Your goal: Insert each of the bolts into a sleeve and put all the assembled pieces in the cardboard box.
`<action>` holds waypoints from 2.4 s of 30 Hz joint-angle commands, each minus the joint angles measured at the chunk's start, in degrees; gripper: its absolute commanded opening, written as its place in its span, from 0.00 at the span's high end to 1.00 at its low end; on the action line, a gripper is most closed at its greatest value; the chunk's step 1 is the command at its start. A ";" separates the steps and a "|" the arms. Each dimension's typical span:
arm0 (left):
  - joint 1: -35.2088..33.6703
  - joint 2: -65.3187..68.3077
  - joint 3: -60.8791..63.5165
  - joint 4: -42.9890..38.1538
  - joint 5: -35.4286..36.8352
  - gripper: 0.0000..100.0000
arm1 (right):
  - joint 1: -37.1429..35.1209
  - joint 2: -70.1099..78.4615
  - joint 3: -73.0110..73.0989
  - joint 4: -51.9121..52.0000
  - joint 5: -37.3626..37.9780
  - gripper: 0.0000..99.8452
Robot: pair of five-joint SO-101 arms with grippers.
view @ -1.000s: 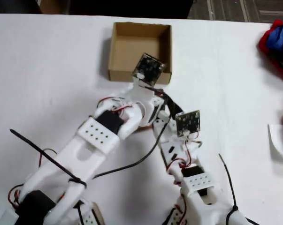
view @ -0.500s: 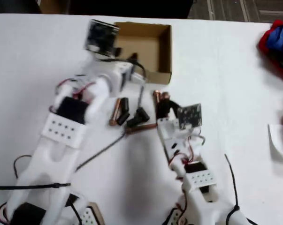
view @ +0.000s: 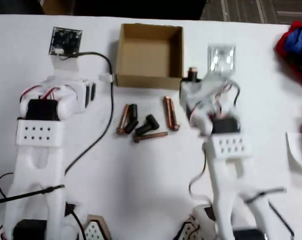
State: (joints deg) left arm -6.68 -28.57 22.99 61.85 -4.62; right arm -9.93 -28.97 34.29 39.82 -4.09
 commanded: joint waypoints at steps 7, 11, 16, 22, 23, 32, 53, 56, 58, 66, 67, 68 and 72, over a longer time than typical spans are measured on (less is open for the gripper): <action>-7.91 -2.29 6.37 -2.81 -1.93 0.85 | -2.86 38.90 -49.76 19.56 2.37 0.98; -8.70 -1.85 9.89 -3.08 -2.11 0.85 | -2.86 59.30 -83.60 32.57 2.46 0.98; -8.70 -1.85 12.62 -6.59 -2.11 0.85 | -3.91 82.77 -118.24 37.58 9.14 0.98; -8.79 -1.85 17.10 -9.85 -2.11 0.85 | -3.65 92.88 -126.33 36.18 6.33 0.98; -8.79 -1.85 17.80 -10.29 -2.11 0.85 | -3.47 93.23 -126.24 35.56 4.57 0.98; -8.62 -2.20 20.53 -12.84 -2.11 0.85 | -2.95 93.49 -119.38 28.79 0.18 0.98; -8.62 -2.20 20.62 -12.66 -2.11 0.85 | -2.51 94.20 -113.23 23.96 0.00 0.98; -8.62 -2.20 20.62 -12.40 -2.11 0.85 | -2.59 94.73 -113.23 23.96 0.00 0.98; -8.62 -2.20 20.62 -12.40 -2.11 0.85 | -2.59 95.78 -113.49 23.96 0.00 0.98; -8.70 -2.29 20.62 -12.31 -2.02 0.85 | -2.42 96.57 -113.85 23.96 0.00 0.98; -8.70 -2.29 20.62 -12.31 -2.02 0.85 | -2.42 96.57 -113.76 23.96 0.00 0.98; -8.62 -2.29 20.62 -12.31 -2.02 0.85 | -2.42 96.57 -113.41 23.96 0.09 0.98; -8.62 -2.29 20.62 -12.31 -2.02 0.85 | -2.42 96.66 -113.32 23.96 0.09 0.98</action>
State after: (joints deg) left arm -15.03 -28.75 43.74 49.98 -6.37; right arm -12.92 69.32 -78.59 65.23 -3.56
